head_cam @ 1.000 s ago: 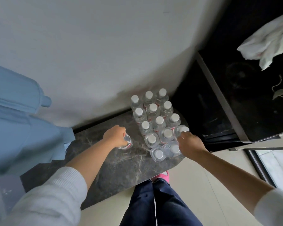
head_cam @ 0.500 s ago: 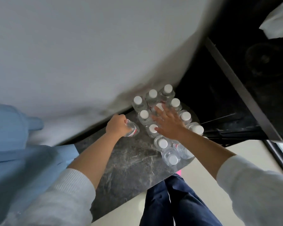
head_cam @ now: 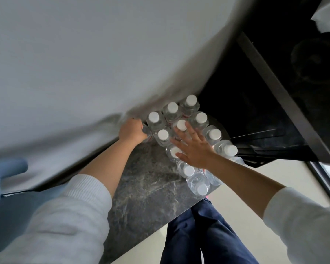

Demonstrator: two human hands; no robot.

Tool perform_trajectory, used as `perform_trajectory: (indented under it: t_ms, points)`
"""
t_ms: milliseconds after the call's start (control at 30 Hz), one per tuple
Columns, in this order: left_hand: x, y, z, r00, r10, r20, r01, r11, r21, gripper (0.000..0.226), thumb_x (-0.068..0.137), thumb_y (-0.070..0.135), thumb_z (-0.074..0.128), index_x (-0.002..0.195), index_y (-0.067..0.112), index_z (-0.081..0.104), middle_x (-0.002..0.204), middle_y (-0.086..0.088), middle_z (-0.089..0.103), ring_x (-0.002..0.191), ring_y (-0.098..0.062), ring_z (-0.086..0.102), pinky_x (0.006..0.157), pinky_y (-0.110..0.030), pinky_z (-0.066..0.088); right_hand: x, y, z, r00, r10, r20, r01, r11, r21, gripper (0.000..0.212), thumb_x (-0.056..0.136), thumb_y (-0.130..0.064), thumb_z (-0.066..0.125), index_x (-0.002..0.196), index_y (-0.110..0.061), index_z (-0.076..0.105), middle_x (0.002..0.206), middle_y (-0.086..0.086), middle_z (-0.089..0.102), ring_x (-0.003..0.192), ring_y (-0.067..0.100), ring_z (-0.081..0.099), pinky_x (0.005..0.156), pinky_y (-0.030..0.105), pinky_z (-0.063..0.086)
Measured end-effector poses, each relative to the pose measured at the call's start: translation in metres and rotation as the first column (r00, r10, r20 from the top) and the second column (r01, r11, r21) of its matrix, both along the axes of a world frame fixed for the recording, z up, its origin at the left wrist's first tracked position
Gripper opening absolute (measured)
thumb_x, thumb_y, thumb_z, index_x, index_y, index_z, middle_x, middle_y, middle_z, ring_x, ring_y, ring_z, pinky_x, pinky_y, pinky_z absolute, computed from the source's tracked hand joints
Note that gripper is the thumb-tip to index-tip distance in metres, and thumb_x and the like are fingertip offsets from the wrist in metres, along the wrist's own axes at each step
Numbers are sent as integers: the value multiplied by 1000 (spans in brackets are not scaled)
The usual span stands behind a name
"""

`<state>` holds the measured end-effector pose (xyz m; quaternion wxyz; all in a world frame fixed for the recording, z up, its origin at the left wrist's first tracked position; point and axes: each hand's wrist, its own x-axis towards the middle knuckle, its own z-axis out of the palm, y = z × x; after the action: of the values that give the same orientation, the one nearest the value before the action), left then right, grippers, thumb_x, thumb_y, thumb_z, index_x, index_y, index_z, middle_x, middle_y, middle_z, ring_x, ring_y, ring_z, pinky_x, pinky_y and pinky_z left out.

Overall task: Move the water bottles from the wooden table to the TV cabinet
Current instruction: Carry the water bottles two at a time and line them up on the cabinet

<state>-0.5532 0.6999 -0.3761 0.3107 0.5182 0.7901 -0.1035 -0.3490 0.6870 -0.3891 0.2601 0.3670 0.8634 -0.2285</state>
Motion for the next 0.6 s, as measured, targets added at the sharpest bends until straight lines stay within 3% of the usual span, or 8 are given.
perform_trajectory:
  t_ms: [67,133,300,367,467,600]
  points:
    - [-1,2,-3,1000,-6,0,6,1000,-3,26,84,14,63,107,3,62,120,-17,54,105,-34,58,85,-36,48,0,0,-1,1000,-1,-12,1,1000,10,65,91,-56,5,150,-29,5,159,2,-14,142,33,-26,118,52,-4]
    - [-3,4,-5,1000,-13,5,13,1000,-3,27,84,15,64,108,2,61,121,-17,53,106,-33,57,85,-36,48,0,1,-2,1000,1,-22,-1,1000,12,85,72,-58,-12,150,-30,6,160,2,-12,143,34,-24,118,53,-2]
    - [-7,6,-9,999,-29,29,29,1000,-6,29,84,14,63,110,4,59,123,-16,52,107,-33,56,84,-35,47,-2,0,-1,1000,12,10,-12,1000,1,95,62,-57,-18,150,-29,7,160,1,-11,145,36,-18,117,56,1]
    - [-9,3,-10,998,-41,41,41,999,-3,33,85,16,63,115,4,57,126,-16,50,110,-33,55,87,-36,46,-3,-1,-2,1000,-1,14,1,1000,-3,88,70,-59,-14,150,-30,7,160,1,-11,143,34,-23,117,56,2]
    - [-12,-3,-9,996,-38,75,36,999,20,45,85,18,64,127,7,49,133,-15,46,117,-33,52,90,-37,46,-3,1,2,997,4,78,-3,1000,-19,60,96,-53,14,150,-30,1,159,-1,-17,143,32,-25,117,55,-1]
    - [-12,-28,1,997,22,77,-32,992,125,48,89,17,58,132,6,42,132,-19,46,118,-36,50,91,-41,46,-6,1,11,989,41,144,-41,999,-4,59,99,-45,21,150,-27,-1,159,0,-17,144,34,-23,117,54,-5]
